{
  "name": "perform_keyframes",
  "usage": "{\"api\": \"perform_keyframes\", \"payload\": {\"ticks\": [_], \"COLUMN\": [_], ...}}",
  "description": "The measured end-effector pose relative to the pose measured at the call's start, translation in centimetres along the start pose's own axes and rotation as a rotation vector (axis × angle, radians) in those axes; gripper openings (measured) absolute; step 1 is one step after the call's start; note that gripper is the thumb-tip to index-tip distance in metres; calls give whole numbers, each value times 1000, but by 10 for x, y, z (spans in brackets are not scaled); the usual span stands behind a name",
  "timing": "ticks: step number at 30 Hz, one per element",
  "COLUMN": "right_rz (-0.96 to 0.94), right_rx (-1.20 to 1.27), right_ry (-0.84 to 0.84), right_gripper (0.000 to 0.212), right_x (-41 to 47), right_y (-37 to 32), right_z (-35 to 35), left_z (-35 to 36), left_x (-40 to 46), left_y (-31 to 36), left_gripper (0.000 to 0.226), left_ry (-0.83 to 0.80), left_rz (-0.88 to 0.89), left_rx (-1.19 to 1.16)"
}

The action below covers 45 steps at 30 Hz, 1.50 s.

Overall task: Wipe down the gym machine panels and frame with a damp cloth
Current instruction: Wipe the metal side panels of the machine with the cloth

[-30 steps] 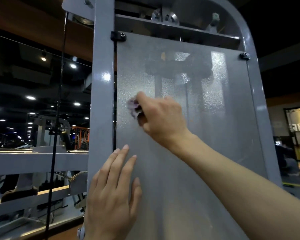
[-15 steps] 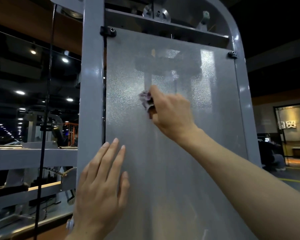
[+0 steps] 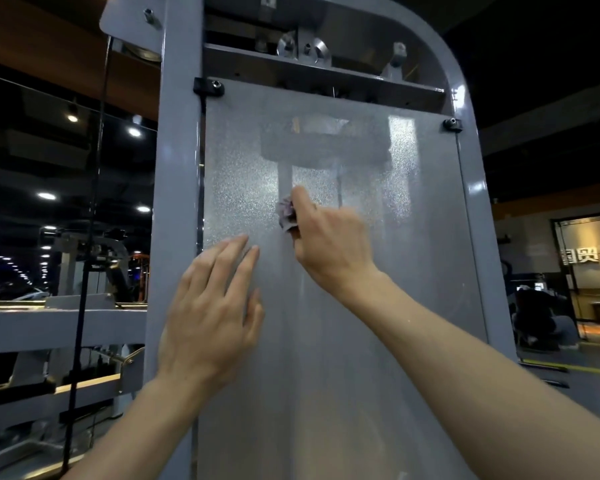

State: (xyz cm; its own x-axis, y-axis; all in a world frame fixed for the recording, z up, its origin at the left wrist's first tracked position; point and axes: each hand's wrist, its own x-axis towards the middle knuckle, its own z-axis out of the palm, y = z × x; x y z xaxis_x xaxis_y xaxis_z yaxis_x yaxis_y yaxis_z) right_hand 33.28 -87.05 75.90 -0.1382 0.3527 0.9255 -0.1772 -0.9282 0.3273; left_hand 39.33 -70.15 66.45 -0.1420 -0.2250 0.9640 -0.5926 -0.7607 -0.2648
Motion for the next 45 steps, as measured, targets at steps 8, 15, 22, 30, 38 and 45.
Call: {"api": "perform_keyframes", "payload": {"ticks": [8,15,22,30,38,45], "right_rz": [308,42,340,74,394,411], "right_rx": [-98,-4,-182,-9,-169,-118], "right_ry": [-153,-60,-241,-170,-247,-232], "right_gripper": [21,26,20,27,20,14], "right_x": [-27,-23,-37,-53,-51,-52], "right_y": [103,60,149,94,179,170], "right_z": [-23,-8,-38,-27,-32,-35], "left_z": [4,6,7,8,9,11], "left_x": [-4,-5,-4,-4,-4,-4], "left_y": [-1,-1,-1,0,-2,-2], "left_gripper": [53,53,54,53,53,52], "left_ry": [50,68,83,99,95,106], "left_rz": [24,26,25,25,19,25], "left_rx": [2,-5,-17,-19,-34,-29]}}
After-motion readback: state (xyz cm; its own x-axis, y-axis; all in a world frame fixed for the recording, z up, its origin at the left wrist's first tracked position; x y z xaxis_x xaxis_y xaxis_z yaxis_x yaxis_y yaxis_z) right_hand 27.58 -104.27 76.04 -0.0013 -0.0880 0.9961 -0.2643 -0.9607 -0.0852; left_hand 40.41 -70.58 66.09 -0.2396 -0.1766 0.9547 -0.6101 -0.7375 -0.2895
